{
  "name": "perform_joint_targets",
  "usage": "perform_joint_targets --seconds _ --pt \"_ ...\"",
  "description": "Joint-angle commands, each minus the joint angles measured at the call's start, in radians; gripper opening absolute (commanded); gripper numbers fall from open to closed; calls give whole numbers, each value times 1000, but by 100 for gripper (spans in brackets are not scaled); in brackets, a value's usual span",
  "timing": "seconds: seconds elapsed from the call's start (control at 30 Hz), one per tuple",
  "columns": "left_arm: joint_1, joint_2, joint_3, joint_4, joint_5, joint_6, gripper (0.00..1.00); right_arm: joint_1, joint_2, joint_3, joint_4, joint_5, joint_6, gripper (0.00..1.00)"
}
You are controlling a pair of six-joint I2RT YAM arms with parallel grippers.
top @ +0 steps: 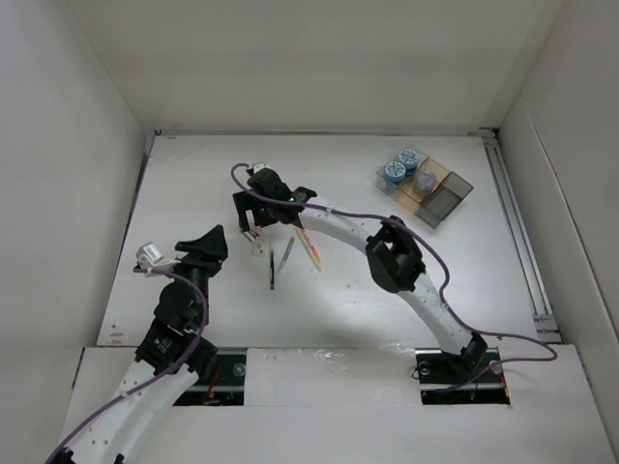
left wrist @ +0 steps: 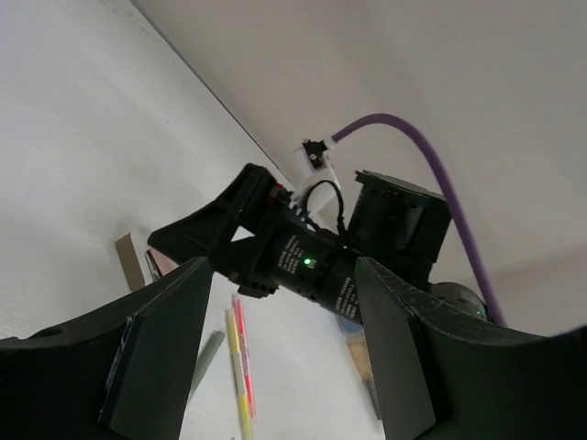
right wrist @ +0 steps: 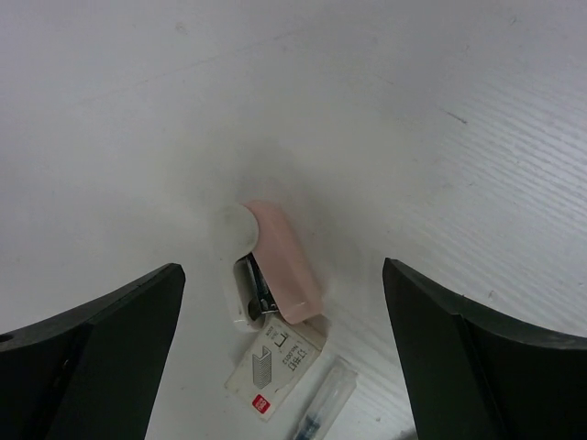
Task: Sort the stationery into containers
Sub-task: Pick up the stationery from the center of the board, then place the stationery in the storage box.
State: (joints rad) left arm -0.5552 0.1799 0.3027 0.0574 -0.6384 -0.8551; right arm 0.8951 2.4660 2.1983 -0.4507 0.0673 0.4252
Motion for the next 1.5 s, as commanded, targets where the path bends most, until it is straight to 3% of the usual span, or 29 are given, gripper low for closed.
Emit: perform_joint_targets --seconds 0.0,0.2,0.33,0.53,0.57,0.7,0.8,0.9,1.17,1.3,1.47 --pt "-6 -13 -8 15 -7 -4 60 31 17 90 -65 42 -28 95" --pt "-6 -22 -8 15 -7 -4 60 41 69 112 -65 43 -16 94" --pt "-6 -42 -8 15 -7 -4 60 50 93 112 -65 66 20 86" --pt "-6 -51 -8 15 2 -4 60 59 80 34 22 112 83 66" --pt "-6 -51 -8 15 2 -4 60 59 59 15 42 112 98 58" --pt "-6 -51 -8 15 2 5 60 59 10 -32 119 121 121 42" --pt "-6 -42 -8 5 2 5 60 39 -42 -41 158 112 168 34" --pt "-6 -42 -8 5 11 5 60 24 -125 -104 237 78 207 32" --pt "-6 13 -17 24 42 27 60 -102 -436 -392 362 101 313 30" --pt "-6 140 16 42 89 36 62 -229 -631 -609 362 196 322 30" --pt "-6 308 59 64 152 80 63 -496 -800 -863 346 272 359 29"
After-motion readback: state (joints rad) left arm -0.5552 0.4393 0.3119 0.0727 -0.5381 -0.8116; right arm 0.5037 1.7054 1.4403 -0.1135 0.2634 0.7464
